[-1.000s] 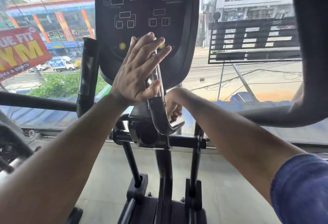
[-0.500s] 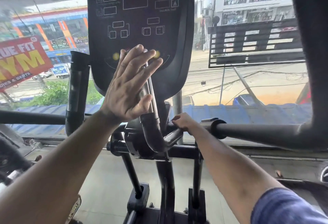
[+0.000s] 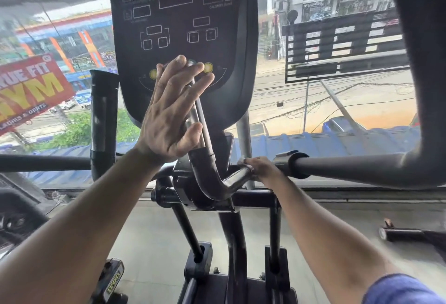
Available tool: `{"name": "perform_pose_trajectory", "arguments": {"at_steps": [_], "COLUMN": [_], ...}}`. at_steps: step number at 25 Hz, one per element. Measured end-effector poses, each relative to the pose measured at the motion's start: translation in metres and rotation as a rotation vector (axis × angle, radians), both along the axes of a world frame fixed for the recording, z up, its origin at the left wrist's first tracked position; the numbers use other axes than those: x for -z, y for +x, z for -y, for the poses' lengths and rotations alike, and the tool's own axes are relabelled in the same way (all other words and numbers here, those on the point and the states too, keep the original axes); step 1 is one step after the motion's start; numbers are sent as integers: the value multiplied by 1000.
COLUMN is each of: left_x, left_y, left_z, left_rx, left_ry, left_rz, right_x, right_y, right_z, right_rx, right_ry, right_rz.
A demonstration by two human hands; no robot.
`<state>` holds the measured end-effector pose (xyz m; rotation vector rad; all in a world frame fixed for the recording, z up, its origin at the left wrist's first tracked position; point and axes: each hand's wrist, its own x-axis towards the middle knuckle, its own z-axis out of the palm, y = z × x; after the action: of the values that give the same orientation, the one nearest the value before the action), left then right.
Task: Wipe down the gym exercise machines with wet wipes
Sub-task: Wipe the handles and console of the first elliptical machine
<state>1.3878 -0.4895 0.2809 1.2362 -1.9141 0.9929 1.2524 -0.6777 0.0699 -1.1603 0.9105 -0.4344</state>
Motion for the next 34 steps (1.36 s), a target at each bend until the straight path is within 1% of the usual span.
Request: {"name": "perform_pose_trajectory", "arguments": {"at_steps": [2, 3, 5, 7, 9, 12, 15, 17, 19, 20, 22, 23, 24, 25, 27, 28, 30, 32, 33, 34], "left_x": [1, 1, 0, -1, 0, 0, 0, 0, 0, 0, 1, 1, 1, 1, -2, -4, -5, -7, -9, -11], "left_y": [0, 1, 1, 2, 3, 3, 3, 3, 3, 3, 3, 3, 4, 4, 3, 2, 1, 1, 0, -1], "left_z": [-1, -1, -2, -1, 1, 2, 2, 1, 1, 2, 3, 2, 2, 1, -3, -5, -10, -14, -16, -18], "left_rx": [4, 5, 0, -9, -10, -9, -6, -7, -11, -12, -14, -17, -22, -30, -49, -58, -85, -115, -128, -141], "left_ry": [3, 6, 10, 6, -3, -7, -1, -4, -6, -7, -7, -3, 4, 15, 46, 65, 103, 145, 166, 185], "left_rz": [5, 12, 15, 11, 13, 7, 5, 1, 5, 9, 10, 10, 13, 21, 38, 42, 51, 63, 70, 77], "right_x": [-3, -2, -1, -1, -1, 0, 6, 8, 5, 0, -7, -13, -19, -27, -43, -49, -55, -53, -51, -49], "right_y": [10, 14, 15, 10, 8, 1, -14, -25, -35, -41, -52, -55, -58, -59, -59, -59, -59, -63, -65, -66], "right_z": [5, 7, 5, -2, -9, -22, -38, -55, -75, -86, -106, -117, -128, -139, -161, -173, -187, -182, -172, -156], "right_rx": [-70, -67, -42, -11, 63, 199, 283, 362, 402, 402, 369, 356, 354, 363, 411, 439, 445, 354, 286, 208], "right_ry": [-49, -66, -26, 54, 130, 200, 239, 202, 57, -93, -580, -811, -964, -1058, -1149, -1154, -1099, -1086, -1125, -1170], "right_rz": [-66, -81, -41, 43, 90, 92, 190, 267, 272, 208, -44, -104, -84, -29, 101, 165, 313, 424, 422, 368]}}
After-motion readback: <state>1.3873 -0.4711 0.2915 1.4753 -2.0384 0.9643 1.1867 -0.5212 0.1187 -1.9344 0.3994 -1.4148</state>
